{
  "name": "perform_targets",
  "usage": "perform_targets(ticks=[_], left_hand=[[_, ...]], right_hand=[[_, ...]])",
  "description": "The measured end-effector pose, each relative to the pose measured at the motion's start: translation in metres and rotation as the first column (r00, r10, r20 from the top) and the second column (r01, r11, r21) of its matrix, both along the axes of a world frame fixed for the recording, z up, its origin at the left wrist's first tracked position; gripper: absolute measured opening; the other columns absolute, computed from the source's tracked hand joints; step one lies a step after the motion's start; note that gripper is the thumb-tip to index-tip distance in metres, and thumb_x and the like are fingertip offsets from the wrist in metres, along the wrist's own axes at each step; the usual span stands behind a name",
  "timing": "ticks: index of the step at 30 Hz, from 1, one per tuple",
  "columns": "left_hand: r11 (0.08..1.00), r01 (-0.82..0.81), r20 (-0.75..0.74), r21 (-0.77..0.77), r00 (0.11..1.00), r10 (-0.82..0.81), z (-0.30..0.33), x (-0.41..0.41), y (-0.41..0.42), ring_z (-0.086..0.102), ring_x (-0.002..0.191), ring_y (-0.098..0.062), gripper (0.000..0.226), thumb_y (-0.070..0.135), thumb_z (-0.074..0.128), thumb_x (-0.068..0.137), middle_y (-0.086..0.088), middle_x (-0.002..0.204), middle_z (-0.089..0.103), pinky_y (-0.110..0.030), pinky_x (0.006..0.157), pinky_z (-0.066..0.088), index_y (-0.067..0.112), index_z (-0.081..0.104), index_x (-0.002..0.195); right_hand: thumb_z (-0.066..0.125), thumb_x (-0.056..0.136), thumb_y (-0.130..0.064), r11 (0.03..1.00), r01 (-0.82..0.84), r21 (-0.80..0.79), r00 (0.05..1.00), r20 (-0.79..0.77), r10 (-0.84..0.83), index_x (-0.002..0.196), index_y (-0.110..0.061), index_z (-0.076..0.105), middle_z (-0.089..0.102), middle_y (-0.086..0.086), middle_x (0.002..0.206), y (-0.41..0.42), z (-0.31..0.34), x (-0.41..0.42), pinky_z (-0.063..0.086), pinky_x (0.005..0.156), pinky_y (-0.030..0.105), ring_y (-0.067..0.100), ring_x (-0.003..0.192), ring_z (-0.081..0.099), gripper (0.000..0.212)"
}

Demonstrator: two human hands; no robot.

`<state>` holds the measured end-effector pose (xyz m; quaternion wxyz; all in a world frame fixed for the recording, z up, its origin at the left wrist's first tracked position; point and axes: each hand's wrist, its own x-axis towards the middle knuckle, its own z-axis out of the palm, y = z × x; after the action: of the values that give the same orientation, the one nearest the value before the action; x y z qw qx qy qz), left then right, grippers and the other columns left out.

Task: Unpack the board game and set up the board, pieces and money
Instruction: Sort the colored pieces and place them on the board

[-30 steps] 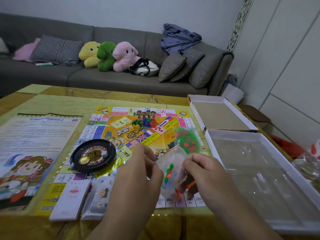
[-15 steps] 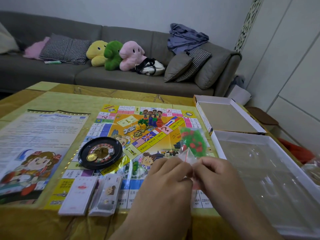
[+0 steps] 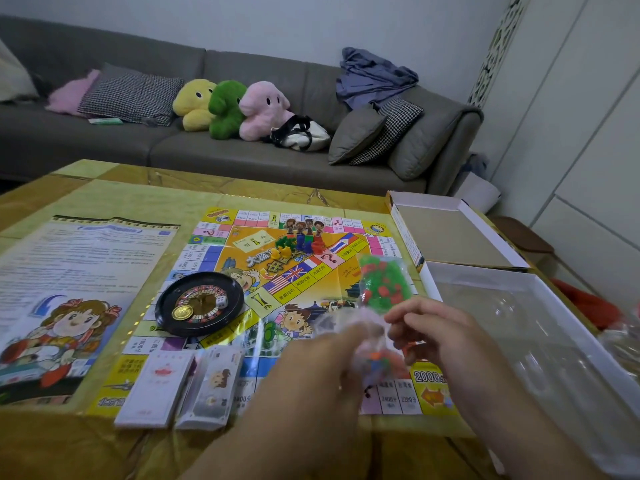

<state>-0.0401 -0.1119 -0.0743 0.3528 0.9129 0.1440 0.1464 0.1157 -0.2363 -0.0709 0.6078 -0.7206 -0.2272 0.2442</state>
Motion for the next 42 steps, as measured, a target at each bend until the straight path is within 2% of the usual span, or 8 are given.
perform_targets(ticks=[5,9,16,23,28,34,38,42], left_hand=[[0.827,-0.074,0.095,-0.557,0.984,0.152,0.017,0.000,0.022,0.074,0.074,-0.016,0.053,0.006,0.061,0.100,-0.002,0.084,0.077,-0.033,0.066,0.065,0.054,0.062,0.123],[0.655,-0.035,0.148,-0.755,0.964,0.222,0.018,0.001,0.036,0.074,0.077,-0.019,0.051,-0.001,0.061,0.096,-0.009,0.077,0.073,-0.031,0.079,0.054,0.042,0.071,0.122],[0.402,-0.037,0.102,-0.915,0.942,0.320,0.000,0.013,0.052,0.068,0.078,-0.031,0.042,-0.005,0.062,0.092,-0.014,0.081,0.070,-0.048,0.087,0.058,0.026,0.075,0.118],[0.353,-0.270,-0.110,-0.896,0.904,0.414,-0.026,0.026,0.068,0.077,0.092,-0.034,0.032,0.001,0.068,0.095,-0.017,0.099,0.079,-0.047,0.081,0.065,0.017,0.067,0.123],[0.438,-0.387,-0.172,-0.811,0.874,0.454,-0.038,0.033,0.070,0.075,0.091,-0.029,0.028,0.018,0.074,0.095,-0.015,0.106,0.075,-0.038,0.071,0.064,0.015,0.065,0.121],[0.425,-0.366,-0.168,-0.828,0.885,0.434,-0.036,0.038,0.071,0.072,0.086,-0.030,0.013,0.014,0.058,0.104,-0.016,0.100,0.071,-0.041,0.073,0.064,0.011,0.065,0.116],[0.430,-0.381,-0.222,-0.819,0.900,0.375,-0.039,0.040,0.074,0.076,0.093,-0.032,0.027,0.003,0.070,0.091,-0.019,0.109,0.072,-0.045,0.077,0.065,0.011,0.066,0.116],[0.539,-0.418,-0.225,-0.731,0.894,0.387,-0.041,0.039,0.073,0.075,0.089,-0.030,0.039,-0.003,0.073,0.086,-0.010,0.108,0.070,-0.045,0.080,0.065,0.014,0.065,0.120]], right_hand=[[0.075,0.082,-0.054,0.934,-0.243,-0.262,0.970,-0.085,0.228,0.122,-0.033,0.076,0.074,-0.004,0.126,0.000,-0.023,0.024,0.053,0.096,0.037,0.011,0.112,0.070,0.045],[0.086,0.072,-0.026,0.935,-0.298,-0.192,0.954,-0.096,0.284,0.132,-0.030,0.067,0.075,-0.001,0.126,-0.007,-0.031,0.014,0.059,0.096,0.038,0.016,0.115,0.072,0.063],[0.074,0.093,-0.001,1.000,-0.006,-0.029,0.989,-0.149,0.001,0.108,-0.008,0.077,0.078,0.012,0.096,0.011,-0.035,0.002,0.062,0.077,0.039,0.025,0.085,0.077,0.016],[0.068,0.100,-0.018,0.992,0.072,-0.105,0.987,0.149,-0.056,0.087,-0.009,0.071,0.076,0.005,0.088,0.013,-0.022,0.006,0.060,0.075,0.032,0.024,0.087,0.073,0.016],[0.063,0.103,-0.027,0.977,0.115,-0.178,0.910,0.414,-0.032,0.083,-0.018,0.066,0.069,-0.002,0.082,0.028,-0.013,0.010,0.050,0.058,0.012,0.005,0.077,0.065,0.022],[0.061,0.104,-0.032,0.986,0.088,-0.138,0.809,0.587,0.010,0.084,-0.025,0.060,0.069,-0.004,0.078,0.047,0.003,0.017,0.057,0.060,0.026,0.009,0.074,0.068,0.021],[0.060,0.105,-0.034,0.989,0.081,-0.127,0.799,0.601,0.012,0.088,-0.027,0.060,0.070,-0.005,0.079,0.059,0.008,0.019,0.058,0.058,0.026,0.009,0.071,0.069,0.019],[0.065,0.104,-0.023,0.991,0.006,-0.132,0.915,0.401,0.048,0.099,-0.020,0.063,0.074,0.002,0.083,0.061,0.009,0.024,0.061,0.057,0.038,0.019,0.066,0.074,0.006]])
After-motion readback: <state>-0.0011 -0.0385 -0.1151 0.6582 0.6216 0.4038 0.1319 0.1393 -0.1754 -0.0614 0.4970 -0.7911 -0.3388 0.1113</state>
